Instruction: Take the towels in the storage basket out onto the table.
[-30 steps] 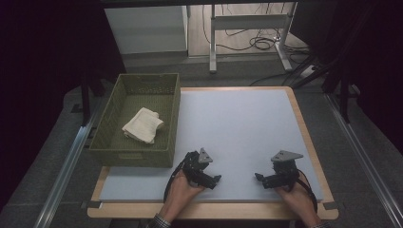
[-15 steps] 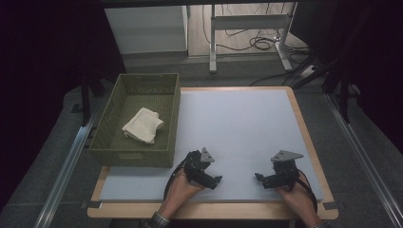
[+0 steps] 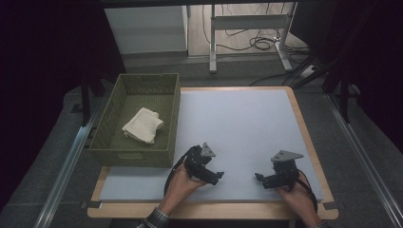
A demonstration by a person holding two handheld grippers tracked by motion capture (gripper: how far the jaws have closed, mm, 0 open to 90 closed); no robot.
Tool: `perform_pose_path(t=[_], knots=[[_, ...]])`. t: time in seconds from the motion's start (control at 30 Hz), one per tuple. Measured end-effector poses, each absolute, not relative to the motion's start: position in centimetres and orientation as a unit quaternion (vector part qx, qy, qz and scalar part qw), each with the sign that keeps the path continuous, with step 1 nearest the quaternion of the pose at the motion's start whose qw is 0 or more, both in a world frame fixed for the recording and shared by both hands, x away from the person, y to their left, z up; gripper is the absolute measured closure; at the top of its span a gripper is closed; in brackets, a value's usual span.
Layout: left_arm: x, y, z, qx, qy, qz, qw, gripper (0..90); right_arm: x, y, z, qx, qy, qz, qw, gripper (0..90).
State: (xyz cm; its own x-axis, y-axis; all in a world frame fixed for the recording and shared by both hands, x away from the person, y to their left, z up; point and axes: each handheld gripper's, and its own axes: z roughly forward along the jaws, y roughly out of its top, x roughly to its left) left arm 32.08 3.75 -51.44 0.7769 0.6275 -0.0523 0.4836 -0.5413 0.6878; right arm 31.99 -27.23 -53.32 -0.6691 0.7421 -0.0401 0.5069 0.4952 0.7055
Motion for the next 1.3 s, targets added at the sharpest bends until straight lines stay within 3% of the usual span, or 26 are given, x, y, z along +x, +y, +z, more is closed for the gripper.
perform_pose_path(t=[0.4,1.3], knots=[[32.8,4.0,-49.3,0.865,0.316,0.080,0.381,3.3,32.0,-27.2,-53.3,0.370,0.847,0.342,0.172,1.1],[35.7,5.2,-43.2,0.871,0.310,0.107,0.365,1.9,32.0,-27.3,-53.3,0.368,0.848,0.341,0.172,1.1]])
